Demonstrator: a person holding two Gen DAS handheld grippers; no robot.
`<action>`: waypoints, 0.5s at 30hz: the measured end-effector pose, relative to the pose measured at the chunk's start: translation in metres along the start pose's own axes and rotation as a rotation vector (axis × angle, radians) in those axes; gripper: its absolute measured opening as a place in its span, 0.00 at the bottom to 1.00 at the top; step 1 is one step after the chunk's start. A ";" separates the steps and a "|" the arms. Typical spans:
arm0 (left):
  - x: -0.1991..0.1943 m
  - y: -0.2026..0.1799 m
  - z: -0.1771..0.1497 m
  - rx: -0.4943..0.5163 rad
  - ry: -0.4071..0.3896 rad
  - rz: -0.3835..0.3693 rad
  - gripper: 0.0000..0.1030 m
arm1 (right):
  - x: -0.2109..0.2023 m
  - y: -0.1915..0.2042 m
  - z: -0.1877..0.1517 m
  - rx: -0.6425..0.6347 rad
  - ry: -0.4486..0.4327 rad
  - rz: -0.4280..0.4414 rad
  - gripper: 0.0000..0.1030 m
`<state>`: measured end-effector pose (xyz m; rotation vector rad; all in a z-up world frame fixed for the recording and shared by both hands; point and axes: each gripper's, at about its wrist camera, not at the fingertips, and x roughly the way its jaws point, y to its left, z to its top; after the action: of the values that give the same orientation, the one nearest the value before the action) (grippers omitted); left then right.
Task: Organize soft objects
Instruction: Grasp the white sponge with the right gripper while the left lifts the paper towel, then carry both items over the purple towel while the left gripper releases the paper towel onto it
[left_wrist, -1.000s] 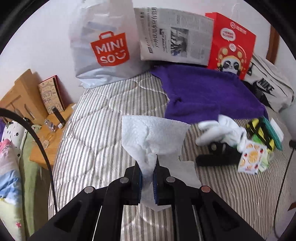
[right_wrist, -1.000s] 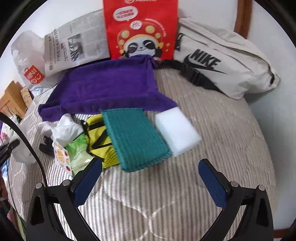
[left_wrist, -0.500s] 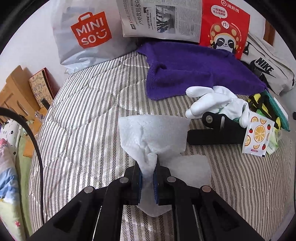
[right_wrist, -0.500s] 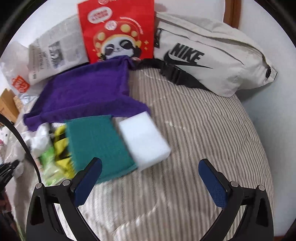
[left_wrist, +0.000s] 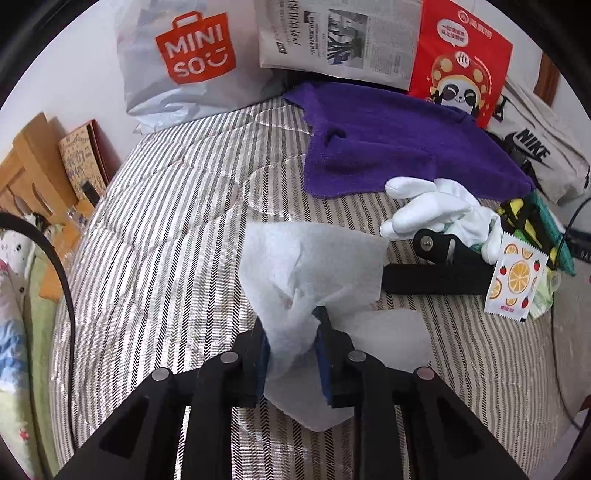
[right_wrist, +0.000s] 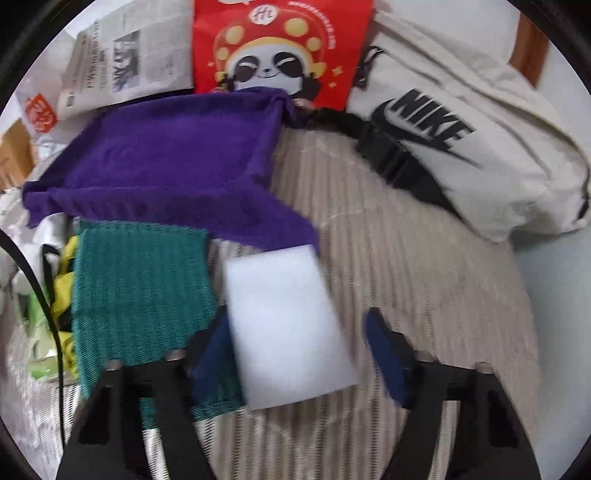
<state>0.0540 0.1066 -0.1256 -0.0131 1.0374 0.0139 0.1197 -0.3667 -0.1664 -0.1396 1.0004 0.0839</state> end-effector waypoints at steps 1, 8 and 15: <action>0.000 0.001 0.000 0.000 0.000 -0.006 0.21 | 0.000 -0.001 -0.001 0.007 0.004 0.030 0.54; -0.003 0.002 0.000 0.002 0.001 -0.026 0.15 | -0.021 -0.005 -0.003 0.046 -0.009 0.021 0.52; -0.021 0.010 -0.002 -0.030 -0.013 -0.079 0.11 | -0.053 -0.004 0.005 0.060 -0.049 0.018 0.52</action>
<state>0.0416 0.1168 -0.1079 -0.0811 1.0228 -0.0425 0.0959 -0.3704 -0.1189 -0.0729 0.9545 0.0737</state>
